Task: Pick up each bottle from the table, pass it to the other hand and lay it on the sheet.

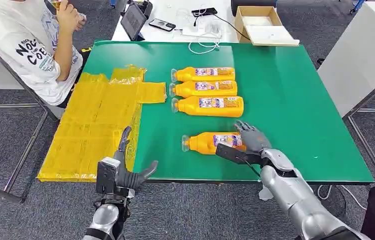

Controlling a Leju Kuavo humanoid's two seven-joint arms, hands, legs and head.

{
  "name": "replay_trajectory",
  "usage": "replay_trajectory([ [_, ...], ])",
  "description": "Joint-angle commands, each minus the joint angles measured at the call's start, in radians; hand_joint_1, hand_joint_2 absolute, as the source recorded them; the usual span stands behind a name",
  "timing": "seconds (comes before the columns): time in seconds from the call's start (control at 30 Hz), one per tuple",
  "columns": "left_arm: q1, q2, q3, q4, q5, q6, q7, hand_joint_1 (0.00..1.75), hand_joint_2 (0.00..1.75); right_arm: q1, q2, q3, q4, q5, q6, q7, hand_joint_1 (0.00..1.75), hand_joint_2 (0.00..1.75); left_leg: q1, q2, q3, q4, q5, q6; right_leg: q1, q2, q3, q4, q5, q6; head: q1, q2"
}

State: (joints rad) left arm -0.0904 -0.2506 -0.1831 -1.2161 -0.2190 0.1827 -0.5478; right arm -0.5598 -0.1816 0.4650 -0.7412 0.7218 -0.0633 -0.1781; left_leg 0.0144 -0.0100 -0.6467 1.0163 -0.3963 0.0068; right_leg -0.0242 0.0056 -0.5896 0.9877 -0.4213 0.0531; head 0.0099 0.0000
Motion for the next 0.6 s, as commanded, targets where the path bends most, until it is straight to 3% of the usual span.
replay_trajectory([
  [0.03, -0.044, 0.024, -0.007, 0.083, 0.002, -0.002, 0.007, 0.00, 1.75, -0.071, 0.030, -0.013, 0.176, -0.004, 0.004, 0.015, 0.00, 1.75, 0.000, 0.001, 0.004, -0.001, -0.001, 0.000, 0.001, 0.000, 0.004, -0.001, -0.001, -0.003, 0.000, 0.000],
  [0.17, -0.049, 0.024, -0.008, 0.093, 0.004, -0.005, 0.006, 0.00, 1.75, -0.079, 0.038, -0.017, 0.202, -0.012, 0.021, 0.008, 0.00, 1.75, 0.000, 0.001, 0.004, -0.001, -0.001, 0.000, 0.001, 0.000, 0.003, -0.001, 0.000, -0.002, 0.000, 0.000],
  [0.2, -0.051, 0.024, -0.009, 0.096, 0.007, -0.007, 0.006, 0.00, 1.75, -0.080, 0.043, -0.022, 0.208, -0.021, 0.023, -0.007, 0.93, 1.75, 0.000, 0.001, 0.003, -0.001, 0.000, 0.000, 0.001, 0.000, 0.003, -0.001, 0.000, -0.002, 0.000, 0.000],
  [0.23, -0.052, 0.024, -0.010, 0.098, 0.009, -0.008, 0.005, 0.00, 1.75, -0.080, 0.047, -0.026, 0.210, -0.029, 0.025, -0.019, 1.73, 1.75, 0.000, 0.001, 0.005, -0.001, -0.001, 0.000, 0.001, 0.000, 0.004, -0.001, -0.001, -0.003, 0.000, 0.000],
  [0.6, -0.051, 0.021, -0.021, 0.107, 0.027, -0.020, 0.001, 0.00, 1.75, -0.034, 0.056, -0.058, 0.141, -0.090, 0.010, -0.090, 1.75, 1.75, 0.001, 0.001, 0.004, -0.001, 0.000, 0.001, 0.001, 0.000, 0.004, -0.001, 0.000, -0.004, 0.000, 0.000],
])
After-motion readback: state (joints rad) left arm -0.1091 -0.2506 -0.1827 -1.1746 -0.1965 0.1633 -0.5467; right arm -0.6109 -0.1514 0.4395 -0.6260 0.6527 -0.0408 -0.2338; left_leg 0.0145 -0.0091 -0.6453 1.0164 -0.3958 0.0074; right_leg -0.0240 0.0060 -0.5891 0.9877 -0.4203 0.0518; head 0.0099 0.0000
